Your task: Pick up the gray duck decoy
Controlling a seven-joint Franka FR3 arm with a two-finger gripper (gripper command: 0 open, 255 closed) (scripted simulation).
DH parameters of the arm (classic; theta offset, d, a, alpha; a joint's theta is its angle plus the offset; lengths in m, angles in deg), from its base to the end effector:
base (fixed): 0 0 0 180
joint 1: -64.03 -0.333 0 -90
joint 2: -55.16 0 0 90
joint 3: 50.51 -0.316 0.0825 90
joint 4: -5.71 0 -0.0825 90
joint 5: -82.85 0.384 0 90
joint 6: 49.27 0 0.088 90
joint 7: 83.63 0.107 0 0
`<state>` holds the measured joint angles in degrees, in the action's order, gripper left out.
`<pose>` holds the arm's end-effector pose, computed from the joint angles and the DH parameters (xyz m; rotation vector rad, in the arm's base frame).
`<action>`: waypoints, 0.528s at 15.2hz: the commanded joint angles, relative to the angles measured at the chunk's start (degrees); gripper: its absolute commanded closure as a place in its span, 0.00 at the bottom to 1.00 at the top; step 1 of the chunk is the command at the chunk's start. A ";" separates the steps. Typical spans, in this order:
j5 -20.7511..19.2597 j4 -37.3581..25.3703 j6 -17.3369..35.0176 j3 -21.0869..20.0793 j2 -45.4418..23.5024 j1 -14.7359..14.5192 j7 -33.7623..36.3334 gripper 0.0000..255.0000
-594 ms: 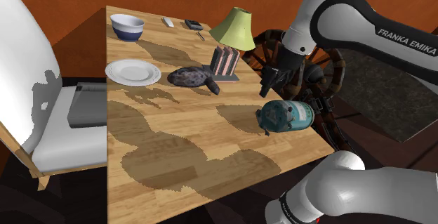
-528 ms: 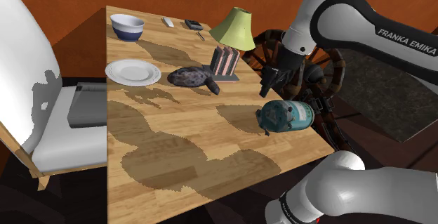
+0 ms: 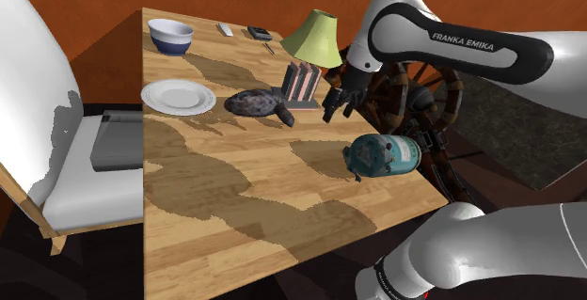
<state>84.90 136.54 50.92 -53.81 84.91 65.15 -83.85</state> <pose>0.3935 0.0213 0.5467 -3.1348 -0.0430 0.0255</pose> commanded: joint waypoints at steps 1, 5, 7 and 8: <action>-0.19 -1.73 2.39 0.13 -4.10 0.21 -0.30 0.00; -0.57 -6.19 6.52 0.42 -12.79 0.61 -0.93 0.00; -0.74 -8.88 8.18 0.56 -17.18 0.77 -1.21 0.00; -0.82 -10.33 8.91 0.63 -19.38 0.84 -1.34 0.00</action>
<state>84.16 127.44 58.98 -53.24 67.63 65.92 -85.05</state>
